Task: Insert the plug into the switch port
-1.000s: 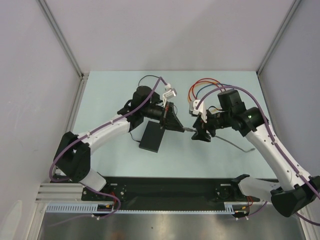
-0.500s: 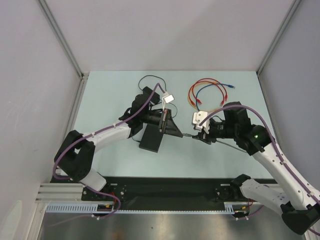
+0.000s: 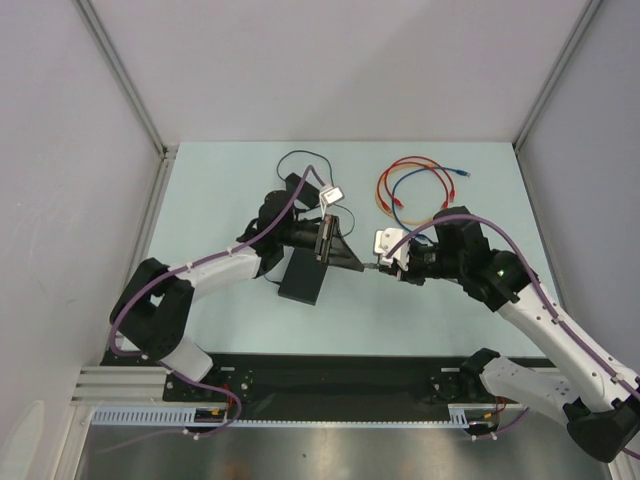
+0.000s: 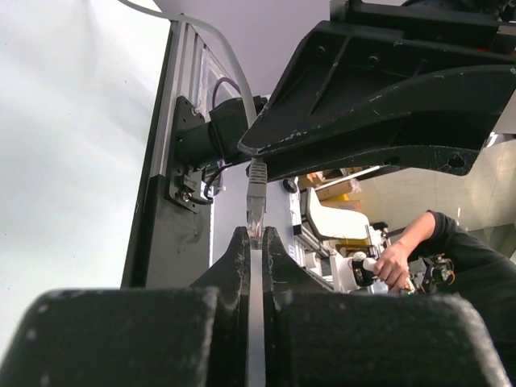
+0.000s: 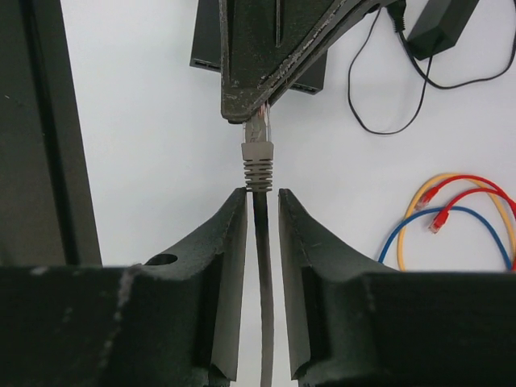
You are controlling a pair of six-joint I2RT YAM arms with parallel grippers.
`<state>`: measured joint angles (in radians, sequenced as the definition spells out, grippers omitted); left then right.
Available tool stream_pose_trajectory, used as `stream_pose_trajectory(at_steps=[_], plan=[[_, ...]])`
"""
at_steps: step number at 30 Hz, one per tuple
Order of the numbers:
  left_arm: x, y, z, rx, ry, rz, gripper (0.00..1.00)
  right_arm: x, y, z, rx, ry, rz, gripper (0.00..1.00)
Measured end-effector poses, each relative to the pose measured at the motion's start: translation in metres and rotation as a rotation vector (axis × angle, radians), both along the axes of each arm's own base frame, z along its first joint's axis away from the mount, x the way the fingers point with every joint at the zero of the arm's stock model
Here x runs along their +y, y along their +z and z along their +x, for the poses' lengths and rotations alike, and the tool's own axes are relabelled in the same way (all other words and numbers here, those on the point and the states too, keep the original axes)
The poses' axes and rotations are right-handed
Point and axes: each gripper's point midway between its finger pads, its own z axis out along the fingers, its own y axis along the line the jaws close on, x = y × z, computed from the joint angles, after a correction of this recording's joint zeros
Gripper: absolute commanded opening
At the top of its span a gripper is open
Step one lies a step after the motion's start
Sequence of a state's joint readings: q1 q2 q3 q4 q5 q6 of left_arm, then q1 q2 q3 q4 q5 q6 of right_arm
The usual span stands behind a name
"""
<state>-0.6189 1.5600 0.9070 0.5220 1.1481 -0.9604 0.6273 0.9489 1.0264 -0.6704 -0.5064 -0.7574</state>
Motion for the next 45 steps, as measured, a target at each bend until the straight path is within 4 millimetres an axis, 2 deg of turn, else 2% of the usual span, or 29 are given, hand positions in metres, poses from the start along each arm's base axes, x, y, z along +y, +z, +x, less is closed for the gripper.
stream_pose_trajectory(at_steps=[6,9,13,15,16,17,20,21,24,26,31,34,36,38,42,45], plan=[[0.002,-0.004,0.001,0.039,0.004,-0.002,0.00,-0.002,-0.003,0.003,-0.017,-0.005,-0.020,0.25],[0.002,-0.004,0.001,0.042,0.005,-0.007,0.00,-0.002,-0.005,0.002,-0.021,0.000,-0.026,0.17],[0.002,-0.002,0.002,0.046,0.005,-0.014,0.00,0.001,-0.009,0.003,-0.018,0.004,-0.042,0.19],[0.002,-0.001,0.002,0.045,0.004,-0.018,0.00,0.001,-0.013,0.005,-0.016,0.004,-0.055,0.05],[0.002,-0.001,0.002,0.043,0.004,-0.019,0.00,0.001,-0.015,0.005,-0.014,0.006,-0.060,0.00],[0.002,-0.001,0.003,0.044,0.005,-0.019,0.01,0.002,-0.015,0.006,-0.015,0.005,-0.062,0.00],[0.004,-0.002,0.006,0.049,0.015,-0.018,0.22,0.002,-0.015,0.007,-0.011,-0.004,-0.056,0.00],[0.005,-0.003,0.007,0.048,0.021,-0.018,0.32,0.003,-0.015,0.007,-0.006,-0.010,-0.051,0.00],[0.016,-0.010,0.023,0.043,0.089,0.011,0.41,0.005,-0.022,0.007,0.065,-0.053,-0.031,0.00],[0.032,-0.017,0.045,0.015,0.196,0.053,0.42,0.006,-0.038,0.007,0.129,-0.092,-0.031,0.00],[0.088,-0.038,0.102,-0.114,0.463,0.216,0.48,-0.007,-0.109,0.007,0.325,-0.201,-0.136,0.00],[0.114,-0.060,0.124,-0.144,0.534,0.341,0.49,-0.020,-0.141,0.028,0.425,-0.289,-0.193,0.00],[0.125,-0.080,0.132,-0.146,0.551,0.427,0.49,-0.027,-0.158,0.042,0.465,-0.334,-0.228,0.00],[0.131,-0.099,0.134,-0.138,0.553,0.498,0.49,-0.025,-0.176,0.055,0.472,-0.346,-0.258,0.00],[0.142,-0.138,0.137,-0.090,0.542,0.630,0.48,-0.003,-0.201,0.075,0.480,-0.317,-0.293,0.00],[0.148,-0.159,0.141,-0.072,0.534,0.703,0.47,0.017,-0.213,0.092,0.461,-0.298,-0.281,0.00]])
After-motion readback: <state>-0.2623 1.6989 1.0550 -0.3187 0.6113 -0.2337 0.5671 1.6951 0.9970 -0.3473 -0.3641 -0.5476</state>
